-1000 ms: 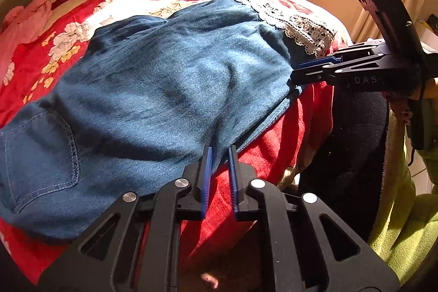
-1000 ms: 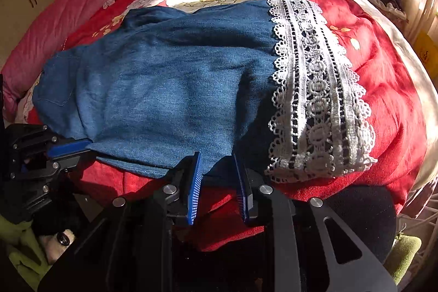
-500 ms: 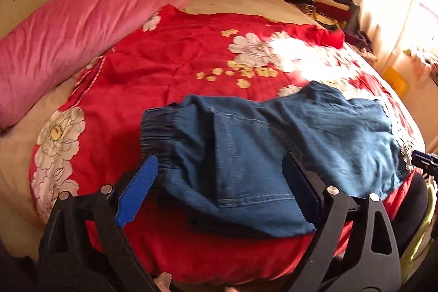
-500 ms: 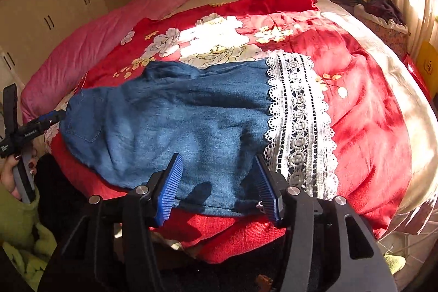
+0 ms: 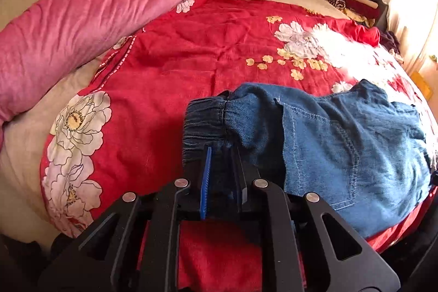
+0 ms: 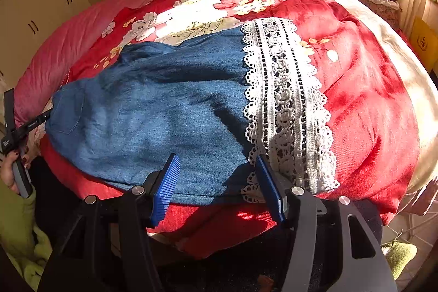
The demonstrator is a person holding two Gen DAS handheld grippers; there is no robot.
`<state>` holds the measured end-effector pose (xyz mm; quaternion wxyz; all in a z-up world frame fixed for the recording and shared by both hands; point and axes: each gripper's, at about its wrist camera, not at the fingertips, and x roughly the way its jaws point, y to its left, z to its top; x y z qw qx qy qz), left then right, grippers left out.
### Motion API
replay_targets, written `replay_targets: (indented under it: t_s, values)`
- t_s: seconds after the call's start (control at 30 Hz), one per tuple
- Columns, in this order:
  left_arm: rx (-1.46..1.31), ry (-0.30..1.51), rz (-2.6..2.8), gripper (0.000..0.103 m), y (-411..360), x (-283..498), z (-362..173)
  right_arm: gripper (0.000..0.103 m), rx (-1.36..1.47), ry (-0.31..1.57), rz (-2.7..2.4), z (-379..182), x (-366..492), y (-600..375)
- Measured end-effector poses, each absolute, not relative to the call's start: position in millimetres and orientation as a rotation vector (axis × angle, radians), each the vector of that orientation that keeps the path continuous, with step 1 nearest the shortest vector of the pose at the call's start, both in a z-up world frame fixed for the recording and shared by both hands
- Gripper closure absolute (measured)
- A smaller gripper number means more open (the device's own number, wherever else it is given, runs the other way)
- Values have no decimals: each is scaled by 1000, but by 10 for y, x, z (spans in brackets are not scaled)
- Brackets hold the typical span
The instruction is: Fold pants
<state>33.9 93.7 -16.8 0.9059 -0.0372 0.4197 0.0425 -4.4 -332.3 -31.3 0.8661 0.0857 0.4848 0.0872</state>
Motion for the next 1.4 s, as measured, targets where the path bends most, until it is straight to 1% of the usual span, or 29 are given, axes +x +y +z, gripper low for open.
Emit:
replay_targets:
  t_s: [0.07, 0.1, 0.13, 0.3, 0.4, 0.47, 0.5, 0.53, 0.67, 0.8, 0.83, 0.87, 0.9, 0.97, 1.1, 1.13, 1.27, 1.3, 1.33, 1.4]
  values:
    - [-57, 825, 74, 87, 866, 239, -34, 47, 151, 962, 214, -196, -122, -3296]
    - [-50, 812, 55, 77, 814, 197, 30, 47, 130, 942, 224, -143, -154, -3276]
    - [-50, 801, 29, 72, 757, 163, 81, 47, 105, 927, 232, -94, -186, -3248]
    - [-12, 815, -152, 68, 243, 112, 114, 47, -34, 900, 313, 1, -251, -2990]
    - [35, 875, -230, 66, -76, 159, -73, 47, -128, 953, 345, -120, -204, -2782]
    - [60, 916, -238, 60, -181, 208, -221, 48, -196, 976, 361, -199, -182, -2663]
    - [76, 935, -224, 56, -191, 219, -296, 48, -226, 991, 363, -240, -163, -2628]
    - [91, 948, -204, 55, -185, 238, -353, 48, -268, 1005, 368, -277, -150, -2588]
    - [70, 967, -134, 55, 18, 313, -459, 48, -422, 1033, 374, -399, -153, -2486]
    - [62, 959, -103, 55, 132, 386, -460, 49, -463, 1067, 375, -549, -81, -2459]
    - [52, 963, -101, 55, 161, 410, -468, 53, -471, 1080, 372, -600, -53, -2456]
    - [36, 967, -103, 55, 189, 434, -478, 62, -473, 1088, 380, -638, -32, -2455]
    - [27, 969, -105, 55, 213, 459, -481, 69, -464, 1090, 395, -658, -24, -2455]
    - [16, 971, -108, 55, 243, 479, -497, 95, -443, 1099, 429, -646, -37, -2456]
    - [14, 963, -110, 55, 244, 460, -491, 99, -479, 1092, 449, -586, -181, -2439]
    - [13, 963, -109, 55, 243, 460, -489, 102, -470, 1107, 449, -617, -191, -2462]
    - [-10, 960, -108, 54, 249, 433, -446, 103, -408, 1161, 437, -737, -231, -2560]
    - [-34, 957, -119, 53, 267, 415, -406, 103, -363, 1149, 448, -677, -255, -2600]
    - [-52, 945, -133, 48, 277, 387, -348, 103, -316, 1119, 467, -586, -290, -2647]
    - [-53, 909, -136, 44, 268, 337, -213, 99, -237, 1062, 476, -410, -327, -2753]
